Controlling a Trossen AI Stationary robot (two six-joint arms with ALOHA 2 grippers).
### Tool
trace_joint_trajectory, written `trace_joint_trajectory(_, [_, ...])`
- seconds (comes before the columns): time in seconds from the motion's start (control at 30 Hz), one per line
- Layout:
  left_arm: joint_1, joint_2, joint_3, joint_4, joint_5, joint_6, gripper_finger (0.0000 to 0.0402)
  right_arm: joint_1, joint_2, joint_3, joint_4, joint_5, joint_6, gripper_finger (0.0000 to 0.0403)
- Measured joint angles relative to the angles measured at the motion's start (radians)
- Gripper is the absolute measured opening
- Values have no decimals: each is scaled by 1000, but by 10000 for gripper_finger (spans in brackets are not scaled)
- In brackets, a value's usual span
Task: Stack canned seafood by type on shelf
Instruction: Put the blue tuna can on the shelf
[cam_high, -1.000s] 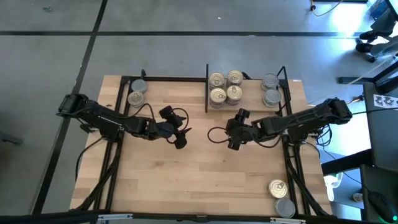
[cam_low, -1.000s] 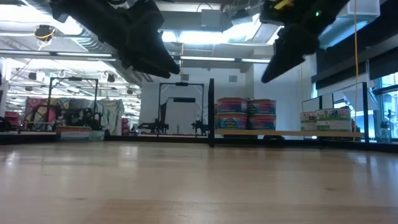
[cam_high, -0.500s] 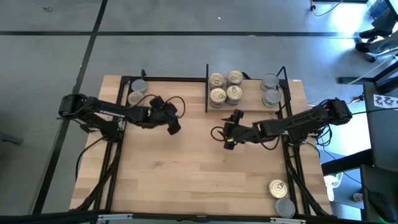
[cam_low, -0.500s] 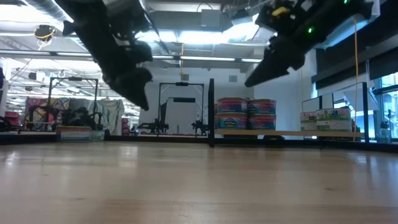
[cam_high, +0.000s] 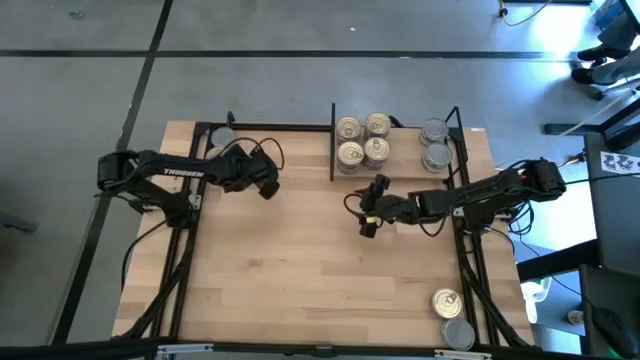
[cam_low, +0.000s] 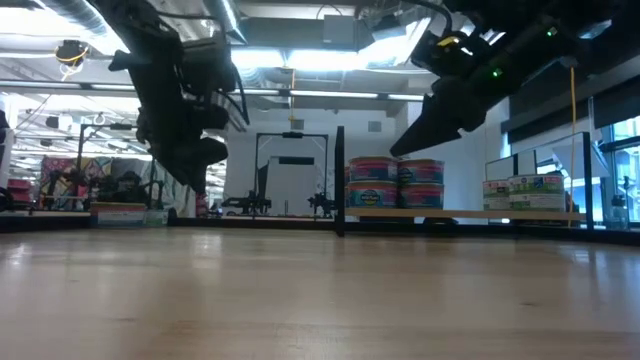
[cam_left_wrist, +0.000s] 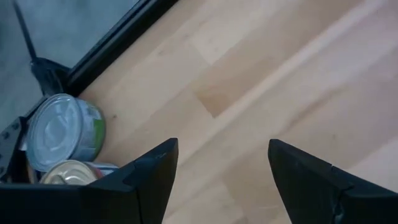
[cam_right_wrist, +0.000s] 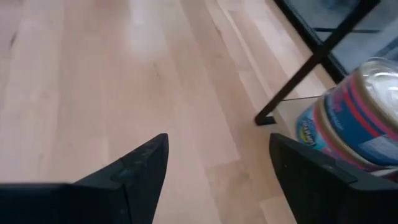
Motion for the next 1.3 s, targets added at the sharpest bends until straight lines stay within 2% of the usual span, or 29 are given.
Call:
trace_joint_trajectory(0.17, [58,0,0,8,-2,18,239,0,0,0,-1,-23,6,278])
trace_joint_trajectory(0.43, [113,0,0,8,-82,44,207,0,0,0,-1,-24,8,278])
trace_joint_trajectory(0.73, [153,0,0,5,-93,83,185,0,0,0,-2,-63,-41,278])
trace_joint_trajectory(0.9, [173,0,0,3,-180,99,177,0,0,0,-2,-66,-50,278])
trace_joint_trajectory(1.1, [227,0,0,1,-239,100,164,0,0,0,-2,-66,-52,278])
trace_joint_trajectory(1.3, [274,18,0,-141,-255,18,143,0,0,0,-2,-66,-56,278])
